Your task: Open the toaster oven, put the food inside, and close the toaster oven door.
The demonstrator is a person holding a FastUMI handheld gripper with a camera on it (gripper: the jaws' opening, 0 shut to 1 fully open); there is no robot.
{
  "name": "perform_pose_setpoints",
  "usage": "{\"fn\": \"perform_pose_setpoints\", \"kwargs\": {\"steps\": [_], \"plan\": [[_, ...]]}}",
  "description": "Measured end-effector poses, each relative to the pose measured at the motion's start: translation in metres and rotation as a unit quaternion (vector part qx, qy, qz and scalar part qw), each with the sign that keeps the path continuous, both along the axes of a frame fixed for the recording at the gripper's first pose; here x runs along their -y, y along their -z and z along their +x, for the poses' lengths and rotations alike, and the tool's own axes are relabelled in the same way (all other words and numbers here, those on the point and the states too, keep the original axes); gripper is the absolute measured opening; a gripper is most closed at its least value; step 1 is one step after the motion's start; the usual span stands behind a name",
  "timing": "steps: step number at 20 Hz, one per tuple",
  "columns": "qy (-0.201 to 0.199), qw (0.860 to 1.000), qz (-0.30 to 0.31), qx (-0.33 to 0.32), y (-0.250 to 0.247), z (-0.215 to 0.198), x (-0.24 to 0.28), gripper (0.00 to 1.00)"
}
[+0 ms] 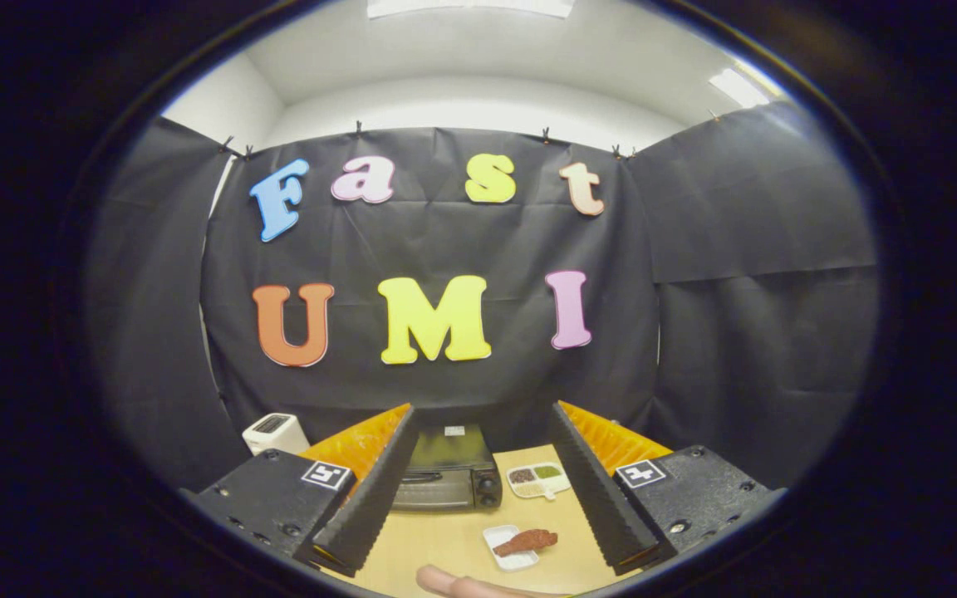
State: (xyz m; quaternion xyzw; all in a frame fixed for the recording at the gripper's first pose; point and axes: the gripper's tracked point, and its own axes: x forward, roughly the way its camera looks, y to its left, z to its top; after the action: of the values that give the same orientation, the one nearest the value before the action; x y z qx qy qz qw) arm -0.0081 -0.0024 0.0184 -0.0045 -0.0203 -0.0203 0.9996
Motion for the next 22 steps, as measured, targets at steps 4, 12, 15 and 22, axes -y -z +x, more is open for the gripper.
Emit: {"fn": "perform_pose_setpoints", "kwargs": {"steps": [4, 12, 15, 22], "plan": [[-0.003, 1.0, -0.003, 0.004, -0.003, -0.003, -0.002, 1.0], [-0.025, 1.0, 0.007, -0.004, 0.008, 0.032, -0.017, 1.0], [-0.027, 0.999, 0.0, -0.024, 0.027, 0.071, -0.021, 1.0], [-0.041, 0.991, -0.009, -0.128, 0.121, 0.184, -0.06, 1.0]]}}
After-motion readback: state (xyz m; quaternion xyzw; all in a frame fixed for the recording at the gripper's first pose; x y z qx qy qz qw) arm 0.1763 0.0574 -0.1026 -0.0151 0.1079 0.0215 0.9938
